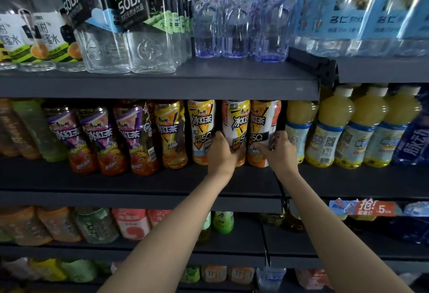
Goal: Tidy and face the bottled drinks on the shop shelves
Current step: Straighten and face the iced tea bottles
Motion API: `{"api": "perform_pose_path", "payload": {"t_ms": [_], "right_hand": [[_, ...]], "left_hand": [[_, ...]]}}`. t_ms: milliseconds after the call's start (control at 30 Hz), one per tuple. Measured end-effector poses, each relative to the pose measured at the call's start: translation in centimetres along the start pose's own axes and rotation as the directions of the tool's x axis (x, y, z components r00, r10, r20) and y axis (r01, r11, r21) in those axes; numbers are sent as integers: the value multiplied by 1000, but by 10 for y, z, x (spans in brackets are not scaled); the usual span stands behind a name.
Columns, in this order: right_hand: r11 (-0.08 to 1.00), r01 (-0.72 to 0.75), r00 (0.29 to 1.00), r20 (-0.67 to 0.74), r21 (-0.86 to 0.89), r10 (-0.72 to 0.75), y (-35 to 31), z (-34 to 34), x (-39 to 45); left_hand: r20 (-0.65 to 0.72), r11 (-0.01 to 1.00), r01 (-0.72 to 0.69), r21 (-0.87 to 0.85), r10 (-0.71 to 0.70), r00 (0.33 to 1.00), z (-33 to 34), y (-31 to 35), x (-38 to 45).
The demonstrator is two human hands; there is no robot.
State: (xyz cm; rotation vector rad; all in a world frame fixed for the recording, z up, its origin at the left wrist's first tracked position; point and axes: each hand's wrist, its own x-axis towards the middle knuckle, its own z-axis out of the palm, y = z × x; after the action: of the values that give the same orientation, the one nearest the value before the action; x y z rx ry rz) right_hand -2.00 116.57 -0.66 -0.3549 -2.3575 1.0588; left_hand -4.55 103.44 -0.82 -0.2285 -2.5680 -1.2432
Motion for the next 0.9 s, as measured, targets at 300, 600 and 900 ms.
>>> {"api": "perform_pose_path", "payload": {"t_ms": [300,600,900], "right_hand": [[994,50,979,-201,99,-29,-9,-3,-16],[954,85,983,133,287,-127,-92,5,-85],[500,-414,910,323,761,261,-129,8,-122]], "left_hand": [[91,987,-59,-151,73,993,-29,-16,-31],[442,956,22,-291,114,890,-104,-33,-71],[544,827,321,-462,-22,839,-184,-58,-99]]}}
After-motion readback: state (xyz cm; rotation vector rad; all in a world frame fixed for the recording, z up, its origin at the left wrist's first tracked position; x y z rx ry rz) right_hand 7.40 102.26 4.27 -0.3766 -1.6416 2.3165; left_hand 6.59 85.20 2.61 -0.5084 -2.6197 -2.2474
